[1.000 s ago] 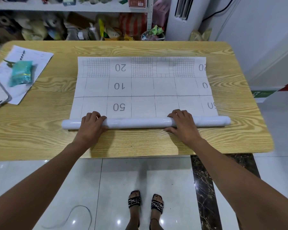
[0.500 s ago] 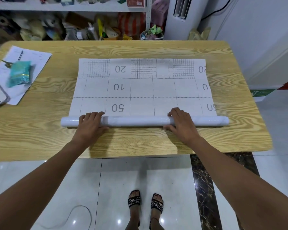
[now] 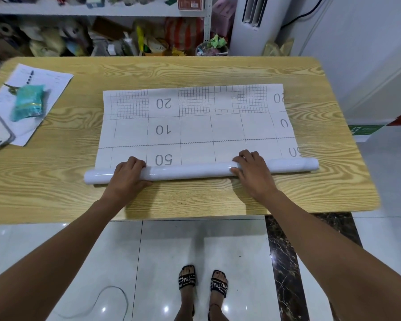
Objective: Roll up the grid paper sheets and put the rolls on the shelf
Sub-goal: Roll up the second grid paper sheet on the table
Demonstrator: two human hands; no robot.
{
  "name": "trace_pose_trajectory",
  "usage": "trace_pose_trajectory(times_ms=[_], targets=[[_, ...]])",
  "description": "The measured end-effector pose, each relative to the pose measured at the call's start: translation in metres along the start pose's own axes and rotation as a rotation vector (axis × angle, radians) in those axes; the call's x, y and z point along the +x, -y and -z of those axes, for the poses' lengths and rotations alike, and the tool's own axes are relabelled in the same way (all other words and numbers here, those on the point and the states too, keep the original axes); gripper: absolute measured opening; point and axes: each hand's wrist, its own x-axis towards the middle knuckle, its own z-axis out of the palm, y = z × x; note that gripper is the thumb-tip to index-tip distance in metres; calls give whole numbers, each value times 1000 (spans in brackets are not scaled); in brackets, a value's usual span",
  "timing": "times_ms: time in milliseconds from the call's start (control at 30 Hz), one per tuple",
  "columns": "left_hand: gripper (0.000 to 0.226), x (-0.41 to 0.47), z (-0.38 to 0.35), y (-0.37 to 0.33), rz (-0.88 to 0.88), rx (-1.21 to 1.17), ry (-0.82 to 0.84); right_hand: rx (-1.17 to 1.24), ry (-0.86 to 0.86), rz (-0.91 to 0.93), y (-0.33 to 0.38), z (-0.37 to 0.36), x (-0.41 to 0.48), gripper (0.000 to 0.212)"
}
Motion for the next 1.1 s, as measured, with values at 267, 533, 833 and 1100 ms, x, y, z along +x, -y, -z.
trace_pose_trajectory(times_ms=[267, 533, 833, 1100], targets=[[70, 0, 7, 7, 9, 18, 37, 92, -32, 61, -5, -1, -8, 53], [63, 1, 12, 6, 40, -163, 31, -15, -52, 46, -6, -1, -3, 45], [36, -1, 9, 1, 64, -160, 9, -66, -36, 70, -6, -1, -5, 42], [55, -5, 6, 4, 12, 92, 3, 2, -14, 36, -8, 1, -2, 32]])
